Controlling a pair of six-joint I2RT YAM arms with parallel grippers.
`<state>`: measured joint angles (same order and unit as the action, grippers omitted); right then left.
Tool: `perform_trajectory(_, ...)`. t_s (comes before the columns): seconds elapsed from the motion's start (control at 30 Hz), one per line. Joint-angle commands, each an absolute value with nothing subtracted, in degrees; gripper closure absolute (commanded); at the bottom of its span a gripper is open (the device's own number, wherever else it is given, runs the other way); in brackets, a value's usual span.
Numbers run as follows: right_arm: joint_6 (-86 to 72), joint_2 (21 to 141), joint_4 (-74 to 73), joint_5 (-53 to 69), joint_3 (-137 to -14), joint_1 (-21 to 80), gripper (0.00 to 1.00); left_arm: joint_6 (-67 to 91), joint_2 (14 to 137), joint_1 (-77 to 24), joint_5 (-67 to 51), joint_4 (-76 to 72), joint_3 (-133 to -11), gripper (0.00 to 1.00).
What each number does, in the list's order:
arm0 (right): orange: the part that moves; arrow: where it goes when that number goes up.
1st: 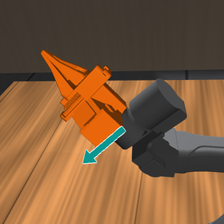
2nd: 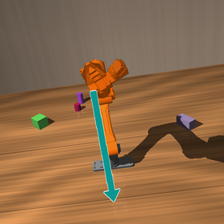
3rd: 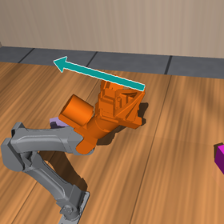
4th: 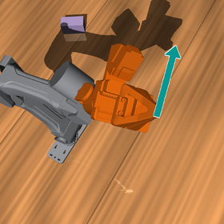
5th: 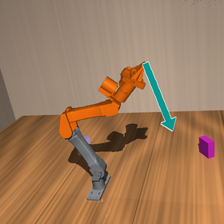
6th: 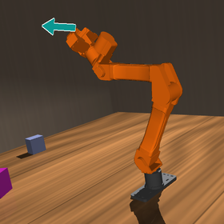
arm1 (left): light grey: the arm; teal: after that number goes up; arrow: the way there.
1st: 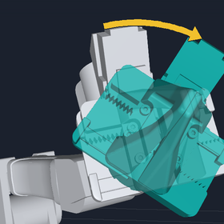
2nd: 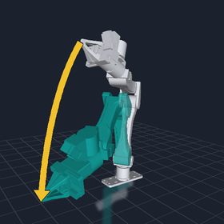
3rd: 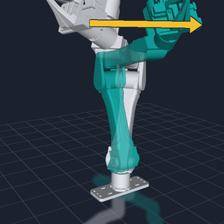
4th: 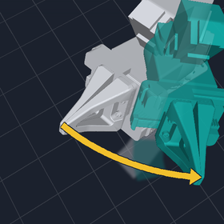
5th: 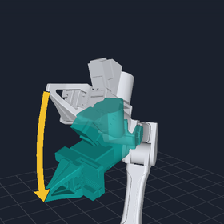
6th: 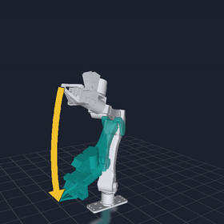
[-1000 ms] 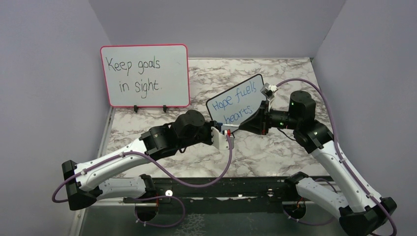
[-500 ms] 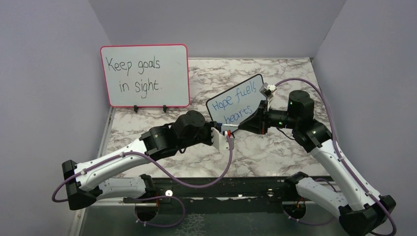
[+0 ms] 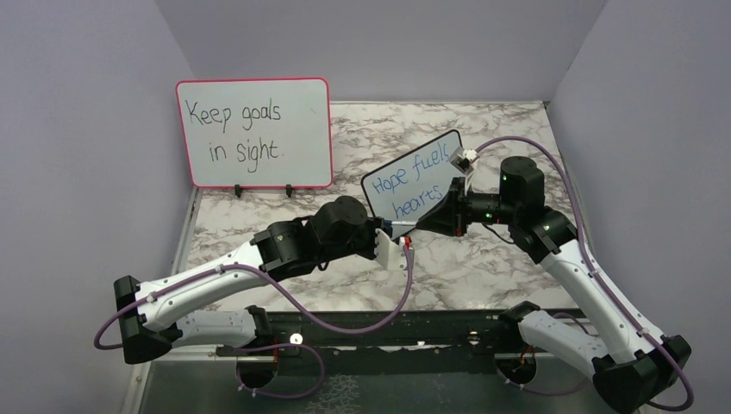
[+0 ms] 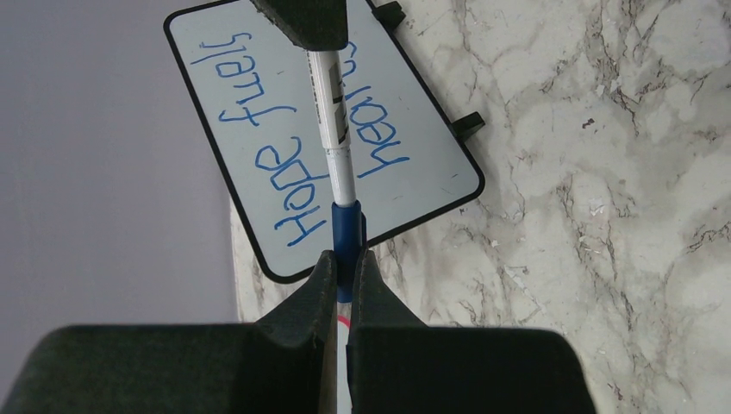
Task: Write a sentence on the whiteboard
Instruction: Close the whiteboard marker at the center of the board.
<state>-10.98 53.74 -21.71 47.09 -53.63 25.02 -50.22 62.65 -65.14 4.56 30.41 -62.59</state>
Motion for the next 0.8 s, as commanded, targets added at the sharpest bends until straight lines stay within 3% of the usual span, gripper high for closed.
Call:
perform_trajectory(0.0,-11.1,54.9,-21.0,47.7,-54.7,24.7,0.99,-49.7,63.1,-66.7,2.0,30.5,-66.7,1.0)
perform_trajectory(0.37,-14.7,56.2,-15.9,49.3,-53.0,24.7,0.99,-47.8,68.3,-69.9,2.7,28.1,-72.7,1.0)
perform_trajectory(0.77,-21.9,56.3,-7.0,50.6,-47.6,24.6,0.99,-44.6,67.7,-71.3,0.1,17.8,-69.1,1.0)
